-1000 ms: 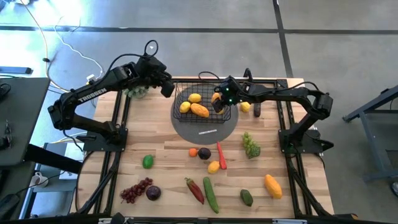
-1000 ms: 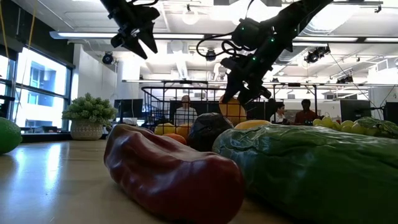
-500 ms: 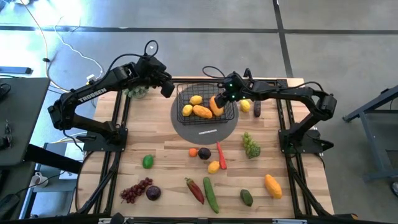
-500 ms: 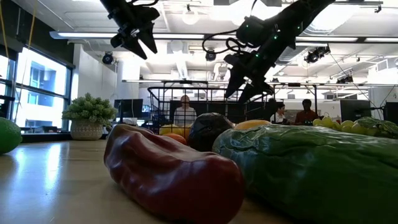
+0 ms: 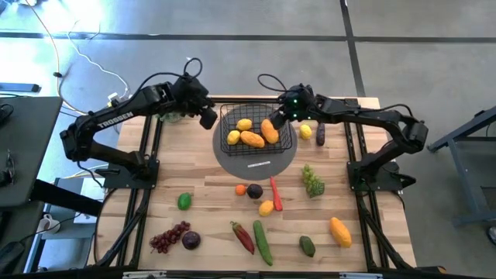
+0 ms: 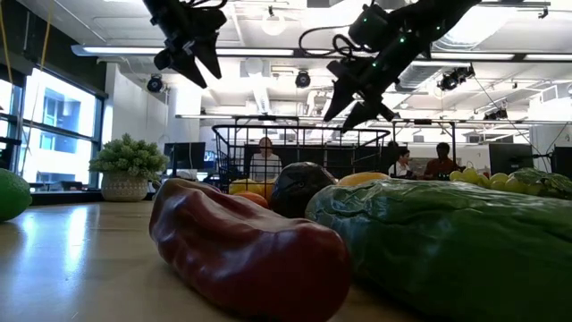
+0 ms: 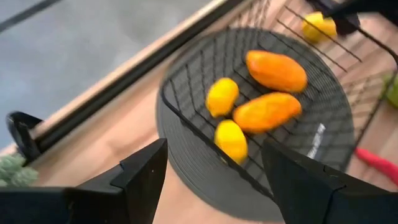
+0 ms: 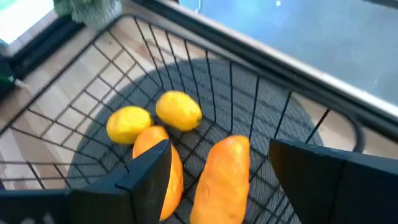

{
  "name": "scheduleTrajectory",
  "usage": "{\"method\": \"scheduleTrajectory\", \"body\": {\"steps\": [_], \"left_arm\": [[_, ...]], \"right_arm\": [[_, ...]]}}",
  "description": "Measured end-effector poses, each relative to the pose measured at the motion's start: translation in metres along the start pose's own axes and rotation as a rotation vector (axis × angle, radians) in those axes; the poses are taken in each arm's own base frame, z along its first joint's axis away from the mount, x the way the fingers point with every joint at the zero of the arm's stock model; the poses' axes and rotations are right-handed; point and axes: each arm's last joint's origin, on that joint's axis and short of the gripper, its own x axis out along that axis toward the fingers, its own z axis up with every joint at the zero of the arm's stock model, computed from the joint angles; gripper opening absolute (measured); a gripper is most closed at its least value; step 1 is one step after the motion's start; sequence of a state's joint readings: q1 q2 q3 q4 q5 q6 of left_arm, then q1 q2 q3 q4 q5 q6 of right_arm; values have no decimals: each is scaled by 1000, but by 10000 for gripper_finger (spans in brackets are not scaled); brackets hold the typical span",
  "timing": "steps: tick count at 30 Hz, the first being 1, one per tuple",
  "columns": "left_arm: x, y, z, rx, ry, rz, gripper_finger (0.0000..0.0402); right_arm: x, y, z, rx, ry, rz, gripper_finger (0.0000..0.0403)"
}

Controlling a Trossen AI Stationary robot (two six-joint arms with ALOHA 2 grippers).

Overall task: Build produce basket
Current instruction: Put the lime into the black wire basket

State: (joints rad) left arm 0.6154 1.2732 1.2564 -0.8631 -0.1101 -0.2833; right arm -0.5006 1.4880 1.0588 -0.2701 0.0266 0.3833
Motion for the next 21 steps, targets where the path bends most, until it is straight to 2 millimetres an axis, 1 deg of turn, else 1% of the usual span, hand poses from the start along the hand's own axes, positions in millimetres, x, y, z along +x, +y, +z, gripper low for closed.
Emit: {"method": "scheduleTrajectory", "body": {"steps": [6, 10, 16, 21], "left_arm": [[-3, -19, -13, 27, 68, -29, 250], [-7, -31, -25, 45, 145, -39, 250], [-15, -48, -47, 29, 279, -27, 250], [-23, -59, -63, 11, 365, -4, 250]], "right_arm": [[-12, -7, 8, 20, -43, -7, 252], [-18, -10, 12, 19, -66, -10, 252], [-19, -10, 12, 4, -70, -9, 252], [-20, -10, 12, 36, -65, 3, 252]]}}
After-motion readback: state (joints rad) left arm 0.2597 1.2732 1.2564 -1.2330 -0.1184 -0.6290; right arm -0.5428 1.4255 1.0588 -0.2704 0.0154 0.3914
